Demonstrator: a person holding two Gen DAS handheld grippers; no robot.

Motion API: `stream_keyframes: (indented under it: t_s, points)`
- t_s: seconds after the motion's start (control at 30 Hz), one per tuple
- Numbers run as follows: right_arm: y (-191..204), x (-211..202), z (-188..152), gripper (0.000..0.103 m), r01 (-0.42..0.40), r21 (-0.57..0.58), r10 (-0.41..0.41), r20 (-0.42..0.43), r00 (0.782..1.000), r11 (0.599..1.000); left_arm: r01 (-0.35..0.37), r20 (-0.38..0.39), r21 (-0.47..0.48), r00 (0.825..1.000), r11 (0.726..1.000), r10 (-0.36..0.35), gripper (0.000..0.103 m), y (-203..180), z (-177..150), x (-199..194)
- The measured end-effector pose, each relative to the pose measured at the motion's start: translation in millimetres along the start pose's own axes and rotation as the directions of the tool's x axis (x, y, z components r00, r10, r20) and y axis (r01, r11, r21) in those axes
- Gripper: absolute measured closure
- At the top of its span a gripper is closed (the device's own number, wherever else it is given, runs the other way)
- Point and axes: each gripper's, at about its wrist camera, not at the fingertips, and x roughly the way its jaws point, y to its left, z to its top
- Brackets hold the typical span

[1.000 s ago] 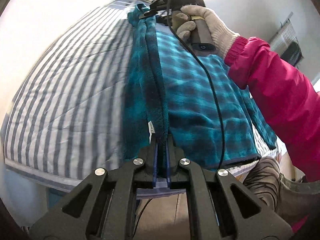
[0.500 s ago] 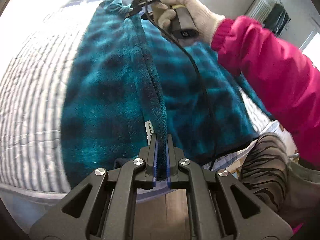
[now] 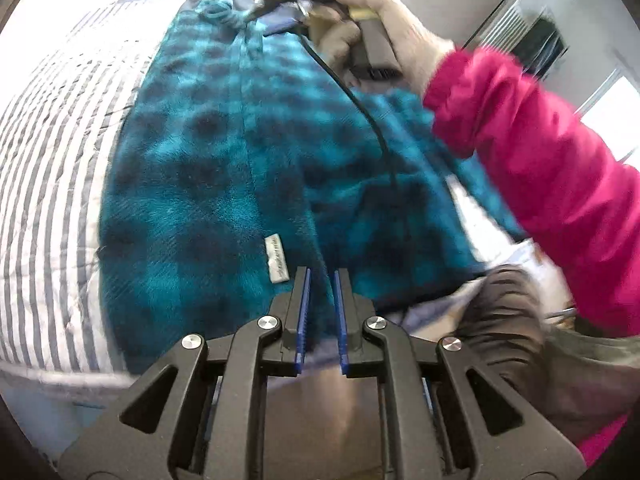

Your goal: Fold large clothes

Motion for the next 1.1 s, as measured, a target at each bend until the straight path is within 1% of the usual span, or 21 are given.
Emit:
stream_keyframes:
  t_s: [0.07, 0.1, 0.17, 0.2, 0.27, 0.3, 0.33, 0.4, 0.47, 0.57, 0.63, 0.7, 0.73, 0.8, 0.9, 0.93, 0.97, 1.0, 1.03, 1.07, 1.1]
  points:
    - [5.8, -26.4, -5.3, 0.068, 0.006, -0.031, -0.005, 0.026, 1.0, 1.0, 0.013, 0.042, 0.005, 0.999, 1.0, -0.013, 0.094, 1.4, -0.1, -26.1]
    - [8.1, -42.2, -11.0, 0.068, 0.004, -0.053, -0.002, 0.043, 0.999, 0.999, 0.003, 0.071, 0.007, 0.997, 1.0, -0.003, 0.094, 3.2, -1.3, -38.8]
    - [14.2, -76.1, -28.9, 0.068, 0.01, -0.101, -0.002, 0.074, 0.997, 0.995, -0.038, 0.11, 0.003, 0.993, 0.999, 0.038, 0.094, 8.7, -1.7, -54.0]
    - [14.9, -89.7, -38.0, 0.068, 0.011, -0.116, -0.001, 0.086, 0.996, 0.993, -0.071, 0.125, -0.005, 0.99, 0.997, 0.071, 0.094, 14.1, -0.7, -57.8]
    - [17.3, -119.6, -59.8, 0.067, 0.02, -0.139, -0.005, 0.11, 0.994, 0.99, -0.095, 0.131, -0.049, 0.986, 0.994, 0.101, 0.094, 29.9, 0.8, -57.5]
    - [17.1, -129.0, -67.6, 0.067, 0.027, -0.145, -0.01, 0.117, 0.993, 0.989, -0.1, 0.133, -0.093, 0.985, 0.991, 0.112, 0.094, 38.9, 3.0, -53.3]
    - [16.3, -143.1, -80.8, 0.067, 0.041, -0.153, -0.021, 0.129, 0.991, 0.987, -0.087, 0.133, -0.123, 0.986, 0.989, 0.103, 0.094, 44.9, 6.8, -47.8]
    - [10.8, -165.9, -105.4, 0.067, 0.066, -0.165, -0.041, 0.149, 0.988, 0.984, -0.085, 0.133, -0.137, 0.986, 0.987, 0.103, 0.094, 50.3, 9.0, -35.5]
    - [4.5, -184.5, -126.9, 0.067, 0.09, -0.165, -0.063, 0.166, 0.984, 0.982, -0.079, 0.125, -0.108, 0.988, 0.991, 0.093, 0.094, 41.9, 12.5, -14.9]
    - [-16.3, -203.9, -147.7, 0.067, 0.13, -0.143, -0.103, 0.181, 0.978, 0.981, -0.058, 0.075, -0.053, 0.995, 0.997, 0.062, 0.094, 23.0, 11.5, 20.1]
    - [-33.8, -217.8, -161.9, 0.066, 0.158, -0.108, -0.135, 0.19, 0.972, 0.982, -0.097, 0.04, 0.013, 0.995, 0.995, 0.096, 0.094, 10.0, 7.3, 43.1]
    - [-50.4, -227.3, -170.7, 0.066, 0.162, -0.07, -0.147, 0.191, 0.971, 0.984, -0.117, 0.003, 0.014, 0.993, 0.993, 0.117, 0.094, 10.9, 3.0, 62.5]
    - [-59.3, -233.2, -175.7, 0.066, 0.168, -0.052, -0.156, 0.193, 0.969, 0.984, -0.119, 0.004, 0.015, 0.993, 0.993, 0.119, 0.094, 13.4, 0.8, 69.0]
    - [-74.3, -241.6, -182.3, 0.066, 0.177, -0.023, -0.169, 0.193, 0.966, 0.984, -0.122, 0.018, 0.045, 0.992, 0.991, 0.121, 0.093, 13.3, -1.0, 70.5]
    - [-88.8, -253.9, -192.5, 0.065, 0.182, 0.001, -0.179, 0.196, 0.964, 0.983, -0.133, -0.01, 0.049, 0.991, 0.99, 0.134, 0.093, 10.1, 4.1, 64.0]
    - [-93.4, -258.6, -196.2, 0.062, 0.192, 0.003, -0.188, 0.201, 0.961, 0.981, -0.132, -0.012, 0.038, 0.991, 0.991, 0.133, 0.093, 8.6, 5.6, 58.4]
    - [-96.3, -262.0, -199.2, 0.053, 0.198, 0.003, -0.195, 0.203, 0.96, 0.98, -0.124, -0.003, 0.024, 0.992, 0.992, 0.124, 0.093, 6.0, 7.9, 50.2]
    - [-101.0, -266.4, -203.6, 0.05, 0.208, 0.007, -0.205, 0.207, 0.957, 0.978, -0.108, 0.018, 0.018, 0.994, 0.994, 0.108, 0.092, 1.9, 10.1, 40.2]
    - [-106.7, -271.8, -208.2, 0.047, 0.221, 0.013, -0.218, 0.214, 0.952, 0.975, -0.099, 0.033, 0.02, 0.995, 0.995, 0.098, 0.086, -2.0, 12.7, 34.3]
    - [-113.0, -277.2, -212.6, 0.047, 0.235, 0.02, -0.234, 0.218, 0.948, 0.972, -0.091, 0.057, 0.031, 0.994, 0.995, 0.089, 0.073, -7.6, 14.7, 25.1]
    - [-119.3, -283.3, -217.2, 0.047, 0.247, 0.026, -0.246, 0.221, 0.944, 0.969, -0.086, 0.087, 0.049, 0.993, 0.995, 0.081, 0.066, -15.0, 16.6, 15.0]
